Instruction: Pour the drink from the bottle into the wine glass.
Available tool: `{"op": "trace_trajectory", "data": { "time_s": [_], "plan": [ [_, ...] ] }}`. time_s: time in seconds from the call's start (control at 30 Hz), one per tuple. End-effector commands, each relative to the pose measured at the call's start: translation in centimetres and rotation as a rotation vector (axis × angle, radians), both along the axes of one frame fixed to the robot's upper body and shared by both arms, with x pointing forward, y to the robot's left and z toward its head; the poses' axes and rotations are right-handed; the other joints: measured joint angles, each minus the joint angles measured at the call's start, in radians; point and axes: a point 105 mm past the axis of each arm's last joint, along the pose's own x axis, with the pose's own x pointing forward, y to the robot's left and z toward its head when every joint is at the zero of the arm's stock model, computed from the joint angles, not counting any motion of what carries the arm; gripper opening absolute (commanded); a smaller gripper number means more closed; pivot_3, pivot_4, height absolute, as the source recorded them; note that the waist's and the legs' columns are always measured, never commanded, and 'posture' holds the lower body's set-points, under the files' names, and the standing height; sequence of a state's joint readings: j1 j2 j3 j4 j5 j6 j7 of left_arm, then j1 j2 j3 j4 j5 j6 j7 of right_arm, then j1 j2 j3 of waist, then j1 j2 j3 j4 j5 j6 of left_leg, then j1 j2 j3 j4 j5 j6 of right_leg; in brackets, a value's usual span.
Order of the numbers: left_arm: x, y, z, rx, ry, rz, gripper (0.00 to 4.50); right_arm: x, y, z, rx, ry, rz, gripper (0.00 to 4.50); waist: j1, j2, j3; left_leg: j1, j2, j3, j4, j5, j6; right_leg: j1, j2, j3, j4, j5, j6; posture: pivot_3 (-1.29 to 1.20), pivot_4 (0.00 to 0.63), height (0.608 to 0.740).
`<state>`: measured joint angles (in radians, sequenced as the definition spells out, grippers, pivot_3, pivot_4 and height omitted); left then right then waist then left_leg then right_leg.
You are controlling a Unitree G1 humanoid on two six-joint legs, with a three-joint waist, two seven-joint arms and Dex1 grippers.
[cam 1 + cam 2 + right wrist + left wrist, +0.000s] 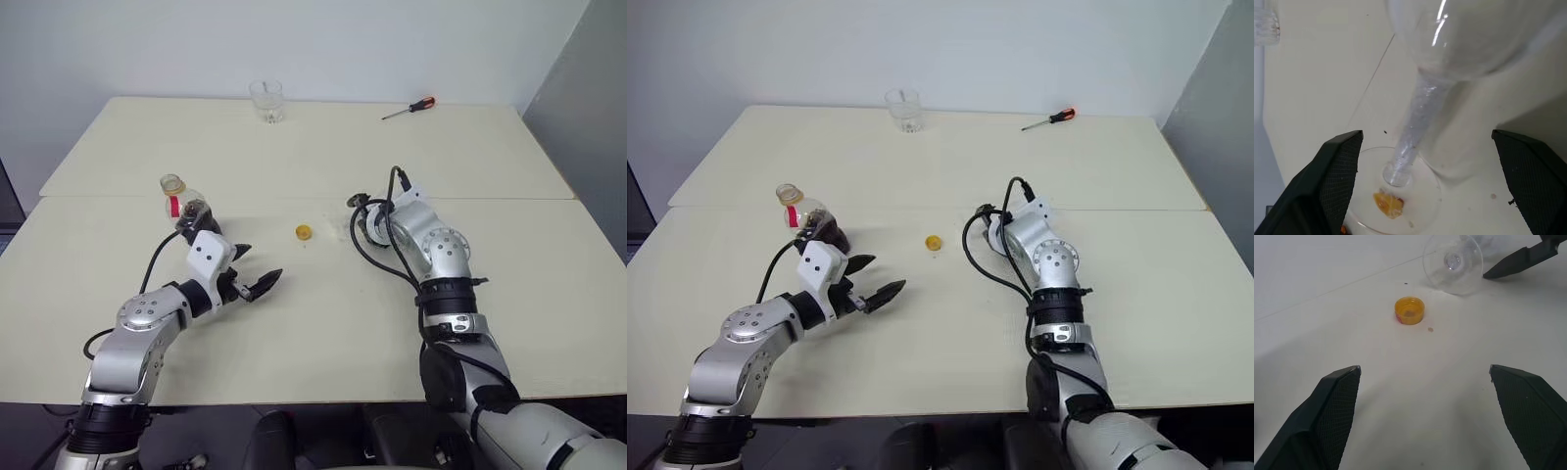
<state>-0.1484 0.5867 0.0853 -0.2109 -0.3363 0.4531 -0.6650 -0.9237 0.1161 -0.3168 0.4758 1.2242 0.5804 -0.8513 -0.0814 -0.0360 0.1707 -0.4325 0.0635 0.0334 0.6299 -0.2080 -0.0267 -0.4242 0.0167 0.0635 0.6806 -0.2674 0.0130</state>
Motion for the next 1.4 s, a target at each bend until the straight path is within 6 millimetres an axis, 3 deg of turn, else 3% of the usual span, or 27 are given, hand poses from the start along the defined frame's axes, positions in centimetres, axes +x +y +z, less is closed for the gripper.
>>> {"op": "trace_trajectory", "data": {
  "time_s": [0.03,0.23,0.37,0.6,0.73,0.87,1.0,1.17,1.4],
  "plan": [
    [-0.2,0.0,1.1,0.006,-0.043,-0.006,4.50,0.9,0.1,0.7,-0.012,-0.044,-0.012,3.54,0.000,0.000,0.000,0.000,0.000,0.000,0.000,0.000,0.000,0.000,0.000,0.000,0.000,0.000,0.000,0.00,0.150,0.740],
    [-0.2,0.1,1.1,0.008,-0.043,0.000,4.50,1.6,0.1,0.7,-0.033,-0.063,-0.016,1.34,0.000,0.000,0.000,0.000,0.000,0.000,0.000,0.000,0.000,0.000,0.000,0.000,0.000,0.000,0.000,0.00,0.150,0.740],
    [-0.3,0.2,1.1,0.009,-0.042,0.004,4.50,1.8,-0.3,2.0,-0.094,-0.145,0.008,0.16,0.001,0.000,0.000,0.000,0.000,0.000,0.000,0.000,0.000,0.000,0.000,0.000,0.000,0.000,0.000,0.00,0.150,0.740],
    [-0.2,0.0,1.1,0.007,-0.043,0.000,4.50,2.3,-1.5,6.9,-0.419,-0.531,0.055,0.13,0.006,0.000,0.000,0.000,-0.001,0.000,0.000,0.000,0.000,0.000,0.000,0.000,-0.001,0.000,0.000,0.00,0.150,0.740],
    [0.0,-0.2,1.1,0.004,-0.047,-0.006,4.50,1.9,-0.6,8.5,-0.659,-0.797,0.070,0.13,0.003,0.000,0.000,0.000,-0.001,0.000,-0.001,0.000,0.000,-0.001,0.000,0.001,-0.001,0.000,0.000,0.00,0.150,0.740],
    [0.3,-0.6,1.3,-0.001,-0.055,-0.017,4.50,1.6,1.7,7.6,-0.866,-1.003,0.126,0.13,0.000,0.000,0.000,0.000,-0.001,0.000,-0.001,0.000,0.000,-0.001,0.001,0.000,0.001,0.000,0.000,0.00,0.150,0.740],
    [0.5,-0.7,1.6,-0.006,-0.067,-0.018,4.50,1.7,3.5,6.8,-0.899,-1.089,0.163,0.13,0.000,0.000,0.000,0.001,-0.001,0.001,0.000,0.000,0.000,-0.001,0.002,0.000,0.001,0.000,0.000,0.00,0.150,0.740],
    [0.8,-0.3,3.2,-0.069,-0.126,0.013,4.50,1.6,4.1,6.2,-0.931,-1.156,0.171,0.13,0.002,0.000,0.000,0.000,0.000,0.001,0.000,0.000,-0.001,-0.001,0.000,0.001,0.001,0.000,0.000,0.00,0.150,0.740],
    [1.0,0.2,5.4,-0.120,-0.210,0.054,4.50,1.3,4.0,3.0,-0.936,-1.138,0.242,0.13,0.005,0.000,0.000,0.001,-0.001,0.001,0.001,0.000,-0.001,0.000,-0.001,0.002,0.000,0.001,0.001,0.00,0.150,0.740]
  ]
}}
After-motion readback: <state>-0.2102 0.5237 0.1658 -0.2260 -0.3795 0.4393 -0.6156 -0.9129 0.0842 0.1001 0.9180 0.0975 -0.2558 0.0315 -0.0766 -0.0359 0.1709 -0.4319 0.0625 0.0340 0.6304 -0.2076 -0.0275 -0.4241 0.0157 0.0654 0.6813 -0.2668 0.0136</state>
